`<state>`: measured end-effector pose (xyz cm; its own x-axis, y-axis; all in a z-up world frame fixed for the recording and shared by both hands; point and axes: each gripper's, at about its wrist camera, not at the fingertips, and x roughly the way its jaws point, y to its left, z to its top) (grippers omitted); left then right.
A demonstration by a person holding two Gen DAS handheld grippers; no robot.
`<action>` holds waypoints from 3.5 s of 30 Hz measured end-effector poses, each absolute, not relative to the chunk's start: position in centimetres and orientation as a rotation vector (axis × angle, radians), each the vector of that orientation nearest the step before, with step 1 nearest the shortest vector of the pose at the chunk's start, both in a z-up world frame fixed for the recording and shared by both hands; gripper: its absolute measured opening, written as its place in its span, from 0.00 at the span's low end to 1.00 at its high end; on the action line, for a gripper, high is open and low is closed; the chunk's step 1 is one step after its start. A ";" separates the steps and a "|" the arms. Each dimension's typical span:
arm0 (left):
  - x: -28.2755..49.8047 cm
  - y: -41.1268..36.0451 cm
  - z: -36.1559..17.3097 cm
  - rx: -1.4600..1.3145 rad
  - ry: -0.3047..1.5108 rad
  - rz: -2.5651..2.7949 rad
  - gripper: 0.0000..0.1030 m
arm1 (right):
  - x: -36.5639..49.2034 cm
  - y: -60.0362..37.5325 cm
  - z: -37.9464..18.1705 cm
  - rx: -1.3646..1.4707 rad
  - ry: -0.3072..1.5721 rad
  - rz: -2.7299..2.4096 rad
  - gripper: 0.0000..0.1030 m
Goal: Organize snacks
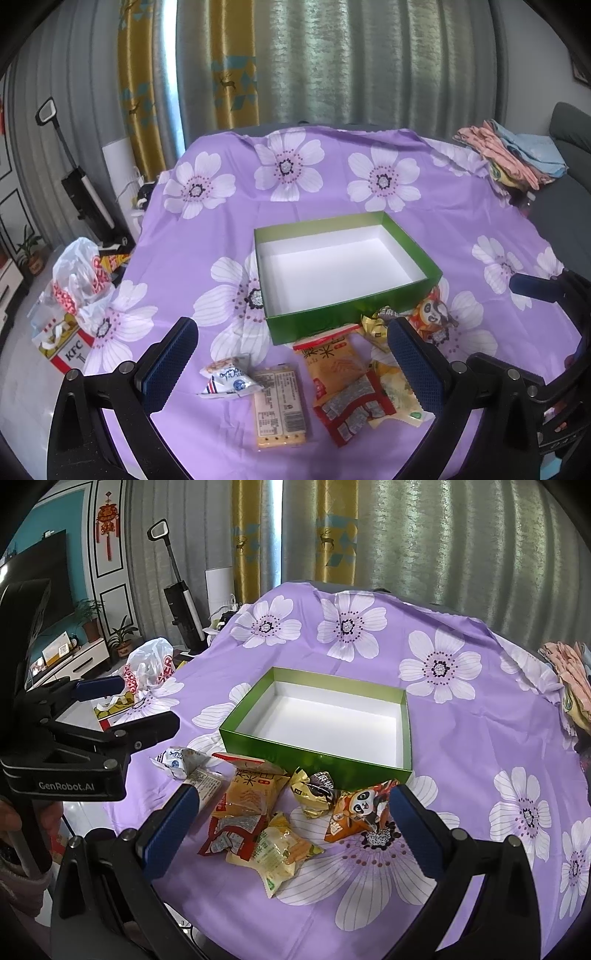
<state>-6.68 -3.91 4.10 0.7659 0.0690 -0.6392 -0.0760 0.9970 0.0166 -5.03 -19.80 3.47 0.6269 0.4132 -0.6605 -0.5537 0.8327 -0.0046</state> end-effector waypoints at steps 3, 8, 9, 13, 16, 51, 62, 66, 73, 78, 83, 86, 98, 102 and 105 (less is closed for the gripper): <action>-6.7 -3.9 4.0 -0.017 0.698 0.076 0.99 | -5.1 -19.9 3.3 -0.207 0.705 0.561 1.00; -6.4 -2.8 3.2 -0.127 0.746 -0.016 0.99 | -4.9 -20.4 2.5 -0.187 0.728 0.561 1.00; -6.3 -2.5 2.8 -0.154 0.758 -0.037 0.99 | -4.9 -20.5 2.2 -0.183 0.734 0.562 1.00; -6.1 -2.1 0.7 -0.222 0.814 -0.088 0.99 | -4.8 -20.7 0.3 -0.178 0.774 0.573 1.00; -6.2 -1.8 -1.4 -0.256 0.867 -0.118 0.99 | -4.9 -20.8 -1.6 -0.165 0.825 0.604 1.00; -5.4 -0.9 -11.9 -0.759 1.053 -0.389 0.95 | -3.7 -14.9 -9.0 -0.327 0.889 0.875 0.48; -5.2 0.5 -12.5 -0.810 1.054 -0.348 0.48 | -3.5 -13.9 -10.0 -0.369 0.902 0.902 0.37; -5.1 0.0 -12.2 -0.787 1.048 -0.361 0.46 | -3.8 -14.3 -9.8 -0.347 0.897 0.886 0.34; -5.3 -1.0 -9.9 -0.723 0.995 -0.412 0.43 | -4.9 -15.4 -7.9 -0.295 0.848 0.915 0.26; -4.8 -1.1 -10.5 -0.743 1.003 -0.419 0.43 | -4.7 -15.6 -8.3 -0.274 0.859 0.915 0.23; -4.3 -0.8 -10.9 -0.760 1.031 -0.416 0.40 | -4.2 -15.6 -8.6 -0.242 0.892 0.923 0.23; -4.2 -0.2 -11.8 -0.826 1.067 -0.419 0.50 | -4.2 -16.0 -8.5 -0.216 0.912 0.926 0.24; -4.5 -0.1 -12.3 -0.876 1.110 -0.411 0.72 | -2.6 -17.7 -10.2 -0.222 0.978 0.860 0.17; -5.0 0.5 -12.5 -0.911 1.111 -0.377 0.72 | -2.1 -17.7 -9.6 -0.223 0.978 0.883 0.25; -5.1 0.6 -12.4 -0.918 1.108 -0.355 0.75 | -2.0 -16.9 -8.7 -0.276 0.944 0.874 0.51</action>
<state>-5.10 0.62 -12.36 0.4384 -0.6610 -0.6090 -0.1832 0.5977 -0.7805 -2.02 -16.95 -8.67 0.2853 0.5301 -0.7985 -0.7554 0.6372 0.1531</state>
